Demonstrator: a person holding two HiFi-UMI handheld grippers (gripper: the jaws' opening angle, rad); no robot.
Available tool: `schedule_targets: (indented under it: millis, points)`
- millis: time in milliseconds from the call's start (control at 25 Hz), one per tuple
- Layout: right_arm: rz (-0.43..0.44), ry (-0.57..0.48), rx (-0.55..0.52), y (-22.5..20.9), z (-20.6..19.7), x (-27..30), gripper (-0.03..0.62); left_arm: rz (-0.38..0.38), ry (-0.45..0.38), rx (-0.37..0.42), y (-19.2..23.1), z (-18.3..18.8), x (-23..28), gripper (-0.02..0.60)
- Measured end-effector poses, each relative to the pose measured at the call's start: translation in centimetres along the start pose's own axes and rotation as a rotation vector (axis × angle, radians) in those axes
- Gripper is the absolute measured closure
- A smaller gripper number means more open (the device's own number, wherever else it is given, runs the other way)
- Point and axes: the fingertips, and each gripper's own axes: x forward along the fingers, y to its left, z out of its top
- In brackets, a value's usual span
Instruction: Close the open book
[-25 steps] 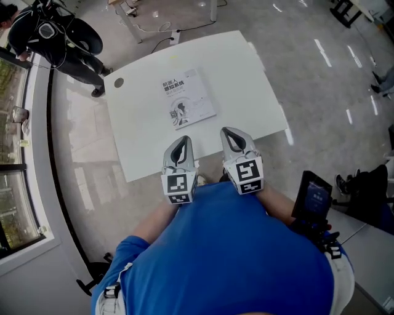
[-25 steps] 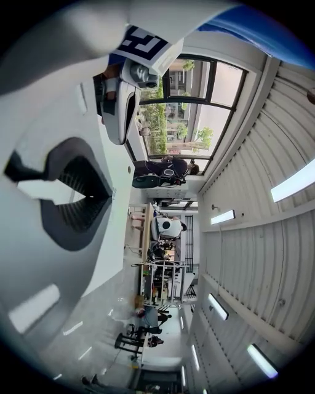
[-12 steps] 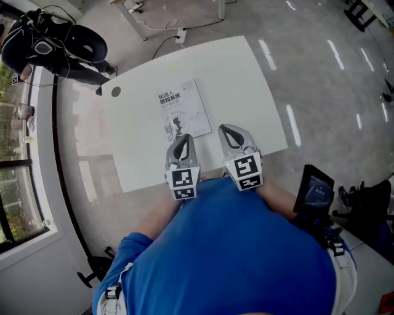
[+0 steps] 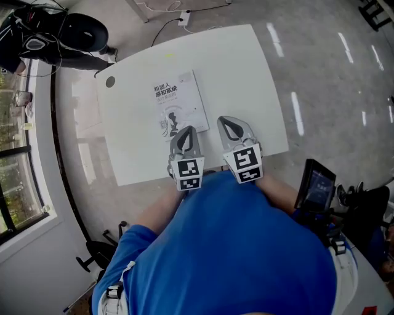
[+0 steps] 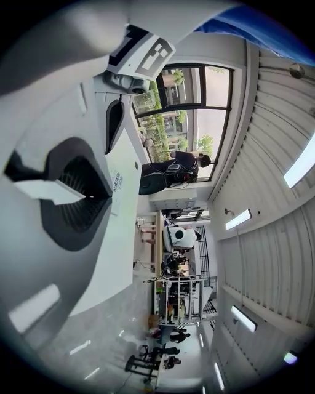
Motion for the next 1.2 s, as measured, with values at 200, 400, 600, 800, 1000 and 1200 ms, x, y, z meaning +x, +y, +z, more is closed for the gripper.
schedule_targets:
  millis: [200,400,600,800,1000,1200]
  points:
    - [0.008,0.024,0.028,-0.7,-1.1,0.4,0.591,-0.003,0.079,0.026,-1.3,-1.6,1.2,0.574]
    - [0.016,0.045,0.045,-2.0,-2.2,1.0,0.591,-0.014,0.134,0.066,-2.9,-2.6,3.5,0.574]
    - [0.031,0.064,0.05,-3.2,-2.7,1.4,0.591,-0.036,0.204,0.125,-4.4,-3.9,5.1,0.401]
    - [0.047,0.078,0.048,-4.2,-3.2,1.9,0.591,-0.026,0.269,0.22,-5.2,-5.9,6.2,0.326]
    - [0.064,0.086,0.044,-4.7,-3.2,2.3,0.591,-0.008,0.297,0.277,-5.1,-6.9,6.8,0.325]
    - [0.081,0.097,0.047,-4.9,-3.3,2.8,0.591,0.005,0.32,0.286,-4.7,-7.4,7.4,0.325]
